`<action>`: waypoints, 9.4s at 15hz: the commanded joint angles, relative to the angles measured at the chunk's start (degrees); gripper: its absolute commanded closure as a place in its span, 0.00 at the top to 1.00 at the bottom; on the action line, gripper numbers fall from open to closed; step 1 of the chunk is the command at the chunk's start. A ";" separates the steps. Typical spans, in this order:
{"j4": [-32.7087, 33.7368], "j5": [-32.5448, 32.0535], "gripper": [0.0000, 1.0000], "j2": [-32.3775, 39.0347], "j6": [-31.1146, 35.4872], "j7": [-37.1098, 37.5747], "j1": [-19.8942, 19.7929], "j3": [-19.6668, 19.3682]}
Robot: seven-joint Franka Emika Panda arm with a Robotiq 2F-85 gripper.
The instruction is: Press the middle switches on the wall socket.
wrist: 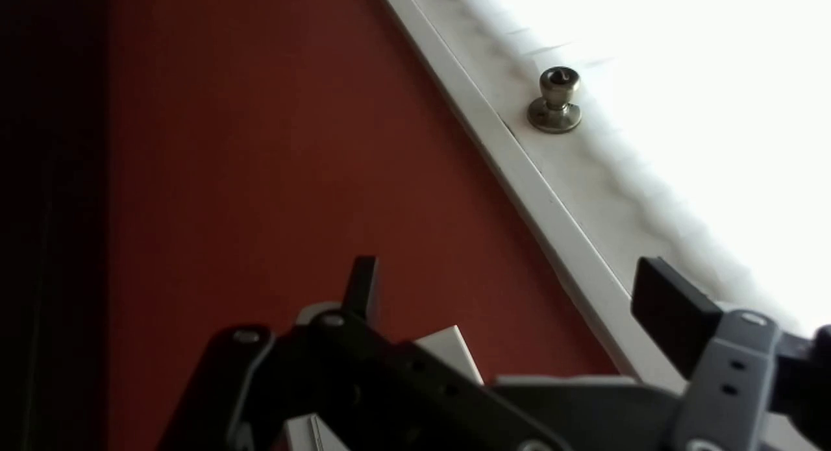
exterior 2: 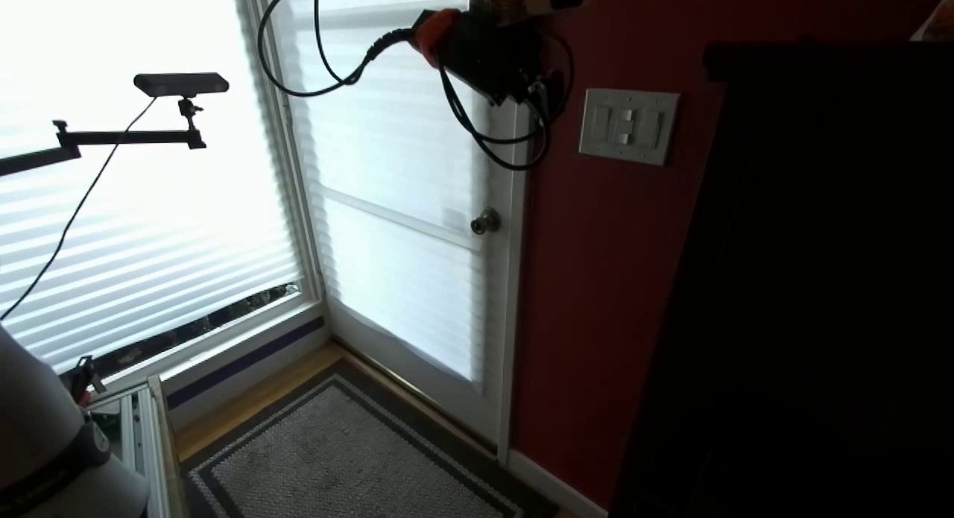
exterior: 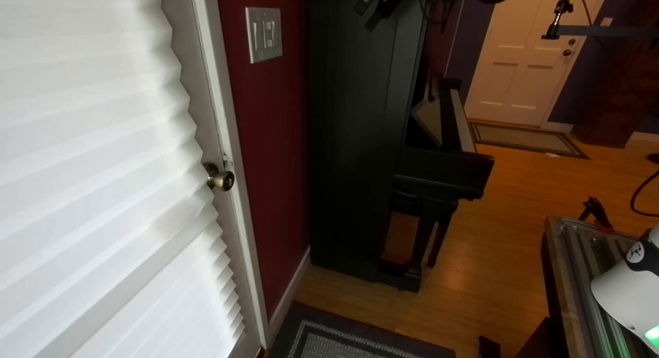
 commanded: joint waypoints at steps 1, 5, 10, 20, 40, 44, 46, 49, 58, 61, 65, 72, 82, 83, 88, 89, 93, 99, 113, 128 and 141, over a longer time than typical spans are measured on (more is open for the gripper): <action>0.20 0.43 1.00 0.19 -0.30 -0.21 -3.30 3.13; 0.27 0.47 1.00 0.19 -0.30 -0.22 -3.32 3.13; 6.17 1.18 1.00 6.95 2.45 4.86 -4.20 6.27; 22.45 0.49 0.53 19.95 8.09 21.90 -9.91 11.29; 53.83 -2.35 0.00 43.74 5.26 34.60 -15.13 19.18; 58.76 -2.80 0.00 46.98 3.44 36.76 -15.59 20.06; 60.79 -2.16 0.00 48.38 3.01 37.17 -14.34 18.00; 63.30 -1.87 0.00 49.87 2.14 37.89 -14.42 17.71; 65.97 -2.98 0.00 50.24 -5.16 38.58 -14.08 16.32; 65.67 -3.97 0.00 49.57 -9.67 38.44 -13.85 15.61; 65.53 -5.13 0.00 50.20 -10.75 38.94 -13.86 14.56; 65.96 -4.01 0.00 51.76 -9.08 38.23 -13.96 14.75; 66.40 -1.27 0.00 52.62 -5.88 38.15 -14.61 16.47; 66.44 -0.95 0.00 52.63 -6.05 38.31 -14.67 16.58; 66.57 -1.59 0.00 53.26 -2.65 37.99 -14.29 16.16; 66.61 -0.97 0.00 53.34 -2.16 37.64 -14.52 16.66; 66.45 -1.09 0.00 53.41 -1.65 37.83 -14.55 16.78; 66.40 -0.42 0.00 53.21 -3.76 38.23 -14.83 17.38; 67.06 -0.60 0.00 53.92 -5.63 39.26 -14.66 17.48; 69.29 -1.53 0.00 54.47 -7.50 39.68 -14.73 16.27; 70.67 -1.39 0.00 56.08 -4.29 39.66 -14.57 16.40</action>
